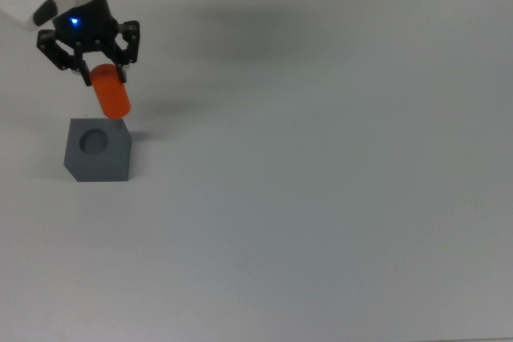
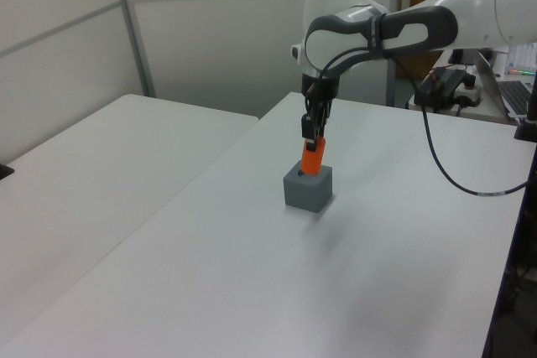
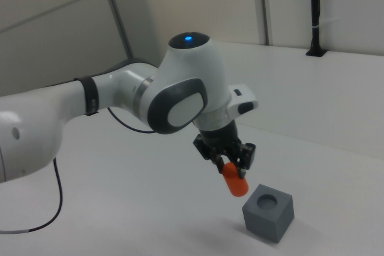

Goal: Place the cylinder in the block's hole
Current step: 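Lift the orange cylinder and carry it above the cube's hole, then lower the orange cylinder into the hole of the grey cube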

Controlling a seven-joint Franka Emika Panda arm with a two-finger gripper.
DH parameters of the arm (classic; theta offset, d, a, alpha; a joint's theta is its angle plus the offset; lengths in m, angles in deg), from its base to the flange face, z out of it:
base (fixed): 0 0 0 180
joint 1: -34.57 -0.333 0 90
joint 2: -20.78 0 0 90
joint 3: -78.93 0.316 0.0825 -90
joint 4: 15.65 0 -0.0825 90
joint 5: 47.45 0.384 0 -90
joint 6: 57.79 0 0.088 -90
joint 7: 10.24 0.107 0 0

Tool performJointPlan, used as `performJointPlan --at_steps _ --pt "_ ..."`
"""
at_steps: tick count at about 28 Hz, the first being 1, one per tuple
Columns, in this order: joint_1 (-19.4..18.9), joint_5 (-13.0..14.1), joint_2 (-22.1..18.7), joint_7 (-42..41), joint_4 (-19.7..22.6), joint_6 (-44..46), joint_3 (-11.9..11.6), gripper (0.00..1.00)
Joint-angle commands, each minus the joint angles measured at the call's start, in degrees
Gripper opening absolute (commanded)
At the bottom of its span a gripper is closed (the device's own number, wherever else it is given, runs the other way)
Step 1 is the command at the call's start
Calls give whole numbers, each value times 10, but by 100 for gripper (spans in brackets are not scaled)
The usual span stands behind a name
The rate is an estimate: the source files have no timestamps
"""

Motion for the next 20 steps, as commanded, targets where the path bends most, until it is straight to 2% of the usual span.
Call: performJointPlan --at_steps 1,7,20 --pt "-4 14 56 30 -47 -24 -14 0" --pt "-4 13 83 47 -62 -56 -16 0" --pt "-3 10 91 40 -62 -57 -26 0"
